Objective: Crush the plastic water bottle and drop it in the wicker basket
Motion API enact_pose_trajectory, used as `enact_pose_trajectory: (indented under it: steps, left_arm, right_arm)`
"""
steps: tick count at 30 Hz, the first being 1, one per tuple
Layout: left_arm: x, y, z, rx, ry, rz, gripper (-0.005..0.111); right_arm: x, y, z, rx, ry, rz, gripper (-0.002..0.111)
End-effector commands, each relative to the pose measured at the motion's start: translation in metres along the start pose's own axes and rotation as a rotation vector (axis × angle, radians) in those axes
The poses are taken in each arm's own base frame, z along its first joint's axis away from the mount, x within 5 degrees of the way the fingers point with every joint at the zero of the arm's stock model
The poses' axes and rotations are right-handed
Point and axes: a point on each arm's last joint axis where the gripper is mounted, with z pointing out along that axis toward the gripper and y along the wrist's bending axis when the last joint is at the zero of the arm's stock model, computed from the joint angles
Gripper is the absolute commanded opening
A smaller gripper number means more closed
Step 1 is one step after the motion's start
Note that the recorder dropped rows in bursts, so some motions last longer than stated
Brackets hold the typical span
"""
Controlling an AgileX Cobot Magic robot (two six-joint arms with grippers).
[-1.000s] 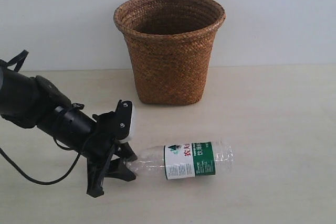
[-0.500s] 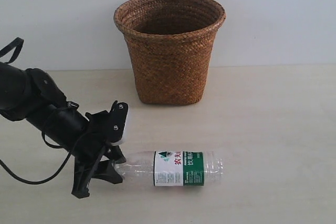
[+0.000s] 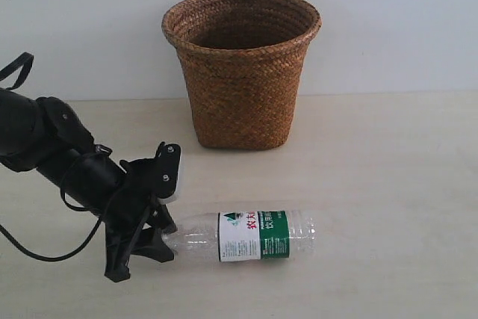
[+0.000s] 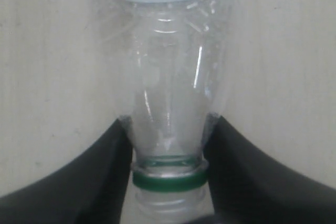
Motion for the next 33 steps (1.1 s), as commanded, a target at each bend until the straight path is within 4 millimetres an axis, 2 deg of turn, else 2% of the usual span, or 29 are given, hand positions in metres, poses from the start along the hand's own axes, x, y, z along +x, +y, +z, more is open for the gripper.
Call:
enact_pose_trajectory:
  steps: [1, 2, 4, 5, 7, 10, 12, 16, 21, 28, 33]
  left_arm:
    - [-0.001, -0.002, -0.001, 0.005, 0.004, 0.003, 0.004]
    - [-0.001, -0.002, -0.001, 0.005, 0.004, 0.003, 0.004]
    - [-0.001, -0.001, -0.001, -0.008, 0.007, 0.003, 0.004]
    - [-0.001, -0.001, -0.001, -0.012, 0.008, 0.003, 0.004]
    - [-0.001, -0.001, -0.001, -0.013, 0.008, 0.003, 0.004]
    - [-0.001, 0.0, -0.001, -0.017, 0.009, 0.003, 0.004]
    - [-0.001, 0.0, -0.001, -0.017, 0.009, 0.003, 0.004]
    - [-0.001, 0.0, -0.001, -0.017, 0.009, 0.003, 0.004]
    - [-0.001, 0.0, -0.001, -0.017, 0.009, 0.003, 0.004]
    - [-0.001, 0.0, -0.001, -0.018, 0.006, -0.001, 0.004]
    - [-0.001, 0.0, -0.001, -0.022, 0.006, -0.003, 0.004]
  right_arm:
    - [-0.023, 0.02, 0.039, -0.04, 0.503, -0.387, 0.0]
    - [-0.033, 0.032, 0.046, -0.091, 0.564, -0.41, 0.0]
    - [-0.047, 0.055, 0.053, -0.196, 0.664, -0.294, 0.0]
    - [-0.048, 0.062, 0.056, -0.246, 0.718, -0.275, 0.0]
    - [-0.042, 0.078, 0.06, -0.403, 0.844, -0.299, 0.0]
    - [-0.023, 0.105, 0.07, -0.672, 1.015, -0.289, 0.0]
    - [-0.015, 0.116, 0.073, -0.712, 1.068, -0.323, 0.0]
    - [0.007, 0.147, 0.093, -0.647, 1.158, -0.467, 0.0]
    - [0.018, 0.182, 0.121, -0.558, 1.122, -0.564, 0.0]
    - [0.051, 0.198, 0.167, -0.463, 1.226, -0.56, 0.0]
    - [0.082, 0.198, 0.191, -0.423, 1.238, -0.53, 0.0]
